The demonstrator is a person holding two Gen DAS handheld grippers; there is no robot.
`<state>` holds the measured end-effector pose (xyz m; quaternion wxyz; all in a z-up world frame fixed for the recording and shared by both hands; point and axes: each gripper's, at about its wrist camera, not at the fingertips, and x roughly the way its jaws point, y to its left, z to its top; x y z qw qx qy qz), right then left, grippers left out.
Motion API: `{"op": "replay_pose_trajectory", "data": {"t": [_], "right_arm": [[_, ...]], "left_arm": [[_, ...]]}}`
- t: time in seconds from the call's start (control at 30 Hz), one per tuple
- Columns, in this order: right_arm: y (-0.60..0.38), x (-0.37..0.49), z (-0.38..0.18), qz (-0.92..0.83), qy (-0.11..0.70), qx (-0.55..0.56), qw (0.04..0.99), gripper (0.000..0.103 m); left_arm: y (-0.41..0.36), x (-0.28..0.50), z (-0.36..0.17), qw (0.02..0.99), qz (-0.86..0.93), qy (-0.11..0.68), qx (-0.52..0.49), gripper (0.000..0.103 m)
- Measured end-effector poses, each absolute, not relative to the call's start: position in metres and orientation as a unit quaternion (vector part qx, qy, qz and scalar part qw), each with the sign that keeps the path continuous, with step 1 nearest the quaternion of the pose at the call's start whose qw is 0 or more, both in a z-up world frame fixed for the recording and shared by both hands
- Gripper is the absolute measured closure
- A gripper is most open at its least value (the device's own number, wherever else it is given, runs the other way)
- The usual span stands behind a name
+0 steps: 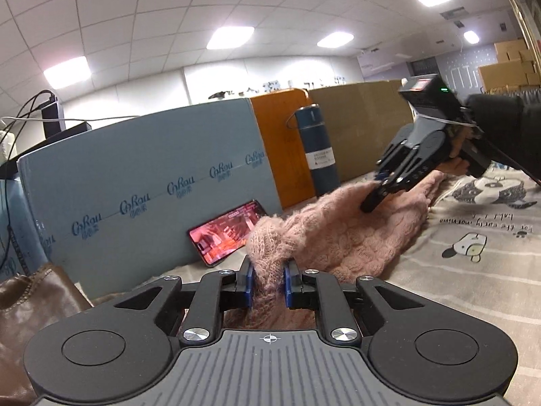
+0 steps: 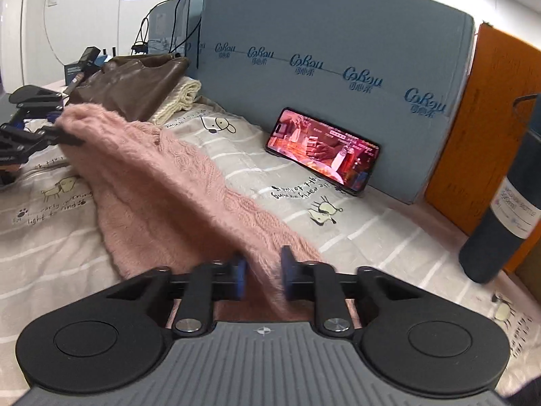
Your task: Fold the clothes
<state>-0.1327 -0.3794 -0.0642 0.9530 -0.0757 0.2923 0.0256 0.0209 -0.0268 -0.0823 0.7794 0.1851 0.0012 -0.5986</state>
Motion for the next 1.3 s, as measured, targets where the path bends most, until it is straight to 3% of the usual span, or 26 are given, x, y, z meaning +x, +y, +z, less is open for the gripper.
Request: {"op": "replay_pose_trajectory", "data": {"t": [0.3,0.53,0.67,0.7,0.8,0.87,0.97,1.07,1.2,1.3], "right_arm": [[-0.309,-0.23,-0.039,-0.03,0.212,-0.108,0.971,0.093],[-0.262,-0.26,-0.08,-0.057,0.268,-0.087,0.958,0.094],[-0.256,-0.266,-0.1,-0.057,0.295,-0.041,0.953,0.092],[-0.256,-0.268,-0.102,-0.058,0.294,-0.028,0.954,0.089],[-0.26,-0.283,-0.1,-0.059,0.264,0.021,0.962,0.064],[-0.271,-0.297,-0.093,-0.086,0.228,0.056,0.968,0.04],[-0.293,-0.322,-0.082,-0.176,0.167,0.11,0.964,0.024],[-0.321,-0.341,-0.078,-0.329,0.125,0.16,0.922,0.023],[-0.359,-0.349,-0.088,-0.457,0.126,0.225,0.851,0.027],[-0.377,-0.346,-0.099,-0.446,0.138,0.287,0.837,0.043]], "left_arm": [[-0.001,0.016,-0.074,0.742,-0.637,-0.015,0.206,0.088],[0.007,0.008,-0.089,0.71,-0.652,0.042,0.263,0.087],[0.012,0.004,-0.098,0.688,-0.654,0.08,0.306,0.08],[0.014,0.004,-0.1,0.681,-0.655,0.091,0.313,0.079],[0.027,0.007,-0.094,0.681,-0.667,0.102,0.283,0.071],[0.037,0.011,-0.088,0.683,-0.678,0.107,0.25,0.053],[0.046,0.015,-0.076,0.702,-0.681,0.102,0.182,0.041],[0.042,0.02,-0.071,0.754,-0.636,0.087,0.138,0.029],[0.025,0.021,-0.075,0.778,-0.604,0.091,0.151,0.028],[0.019,0.016,-0.081,0.777,-0.599,0.093,0.17,0.027]]}}
